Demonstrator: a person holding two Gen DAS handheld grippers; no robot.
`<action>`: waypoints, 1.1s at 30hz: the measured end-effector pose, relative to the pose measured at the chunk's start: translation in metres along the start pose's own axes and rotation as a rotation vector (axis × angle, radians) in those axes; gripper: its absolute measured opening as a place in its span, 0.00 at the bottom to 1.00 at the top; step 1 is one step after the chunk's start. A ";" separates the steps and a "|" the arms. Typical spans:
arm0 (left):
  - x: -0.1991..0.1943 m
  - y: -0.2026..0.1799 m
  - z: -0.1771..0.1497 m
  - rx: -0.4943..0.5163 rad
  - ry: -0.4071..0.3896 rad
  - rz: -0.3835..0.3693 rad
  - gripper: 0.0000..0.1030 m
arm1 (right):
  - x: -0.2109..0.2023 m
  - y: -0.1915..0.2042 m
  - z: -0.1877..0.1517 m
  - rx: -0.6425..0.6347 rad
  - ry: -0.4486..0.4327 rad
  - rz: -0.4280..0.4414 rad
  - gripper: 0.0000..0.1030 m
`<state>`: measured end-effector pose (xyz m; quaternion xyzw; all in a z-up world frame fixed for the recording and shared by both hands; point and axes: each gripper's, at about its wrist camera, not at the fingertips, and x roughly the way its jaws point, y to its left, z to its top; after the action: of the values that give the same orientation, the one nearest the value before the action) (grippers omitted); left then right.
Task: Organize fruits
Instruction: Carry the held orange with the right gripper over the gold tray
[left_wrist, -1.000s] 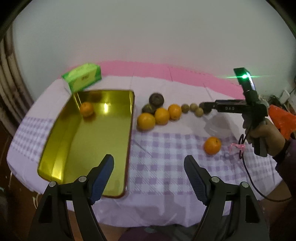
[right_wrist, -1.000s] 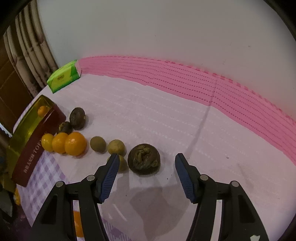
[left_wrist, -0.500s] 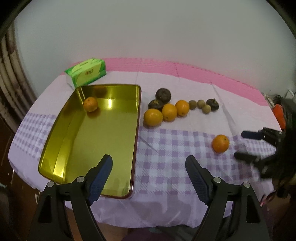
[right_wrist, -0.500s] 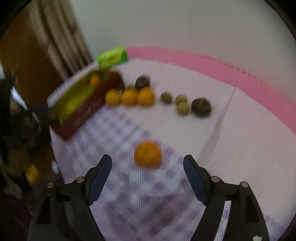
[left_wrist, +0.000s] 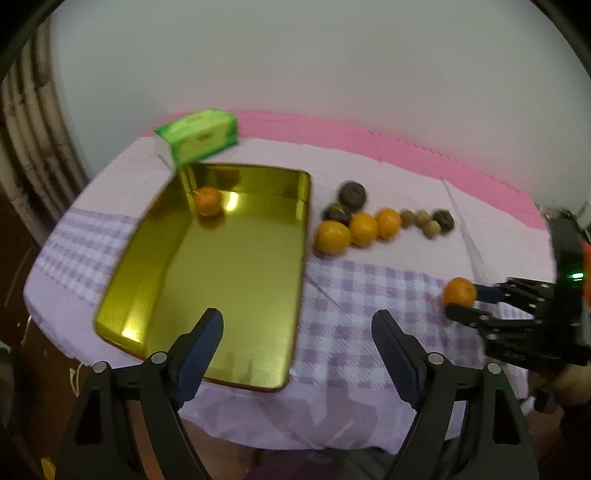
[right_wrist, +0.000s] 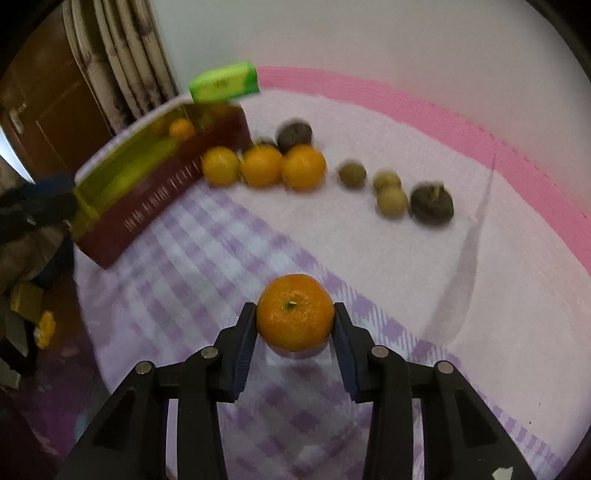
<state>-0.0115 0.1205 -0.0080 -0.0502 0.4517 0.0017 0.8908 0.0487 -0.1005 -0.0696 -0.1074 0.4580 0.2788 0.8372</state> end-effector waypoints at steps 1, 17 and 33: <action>-0.004 0.006 0.003 -0.014 -0.020 0.024 0.80 | -0.008 0.005 0.009 -0.007 -0.029 0.021 0.36; -0.027 0.077 0.018 -0.193 -0.136 0.264 0.80 | 0.047 0.134 0.164 -0.269 -0.074 0.203 0.36; -0.007 0.085 0.020 -0.209 -0.048 0.252 0.80 | 0.120 0.123 0.178 -0.239 0.045 0.148 0.36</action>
<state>-0.0037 0.2070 0.0020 -0.0854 0.4306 0.1616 0.8839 0.1563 0.1221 -0.0602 -0.1786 0.4469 0.3897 0.7852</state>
